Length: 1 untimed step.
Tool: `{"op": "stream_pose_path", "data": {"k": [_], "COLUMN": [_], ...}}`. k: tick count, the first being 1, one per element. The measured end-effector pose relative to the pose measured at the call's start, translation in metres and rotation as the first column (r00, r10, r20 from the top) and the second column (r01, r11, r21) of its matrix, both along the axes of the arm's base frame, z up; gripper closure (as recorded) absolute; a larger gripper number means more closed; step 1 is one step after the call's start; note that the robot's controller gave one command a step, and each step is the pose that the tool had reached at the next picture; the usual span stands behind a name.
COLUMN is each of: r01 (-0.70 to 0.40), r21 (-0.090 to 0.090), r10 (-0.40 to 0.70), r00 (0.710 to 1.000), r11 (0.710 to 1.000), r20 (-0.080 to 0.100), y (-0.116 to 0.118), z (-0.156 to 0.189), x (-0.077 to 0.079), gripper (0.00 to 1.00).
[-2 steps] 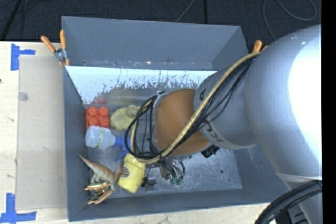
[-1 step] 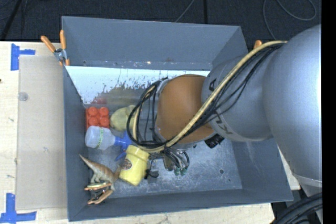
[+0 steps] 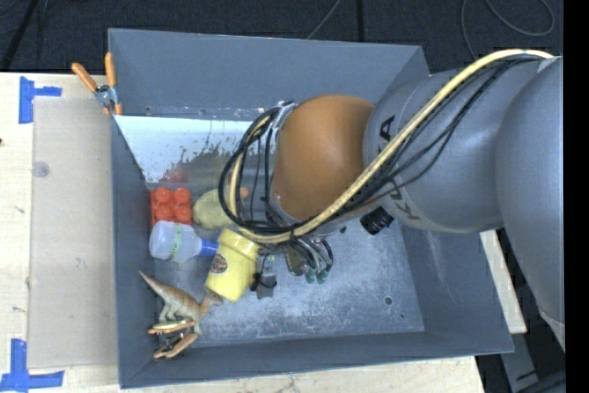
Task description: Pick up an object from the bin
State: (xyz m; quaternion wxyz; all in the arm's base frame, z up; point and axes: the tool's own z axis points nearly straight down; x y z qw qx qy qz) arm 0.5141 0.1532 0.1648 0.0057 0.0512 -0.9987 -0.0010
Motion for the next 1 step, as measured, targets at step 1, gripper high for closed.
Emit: {"op": "stream_pose_path", "data": {"k": [1], "r01": [0.002], "r21": [-0.001], "r10": [-0.002], "r00": [1.0], "r11": [1.0], "r20": [-0.005], "y": [0.0014], "z": [0.0575], "x": [-0.0048], "gripper": [1.0]}}
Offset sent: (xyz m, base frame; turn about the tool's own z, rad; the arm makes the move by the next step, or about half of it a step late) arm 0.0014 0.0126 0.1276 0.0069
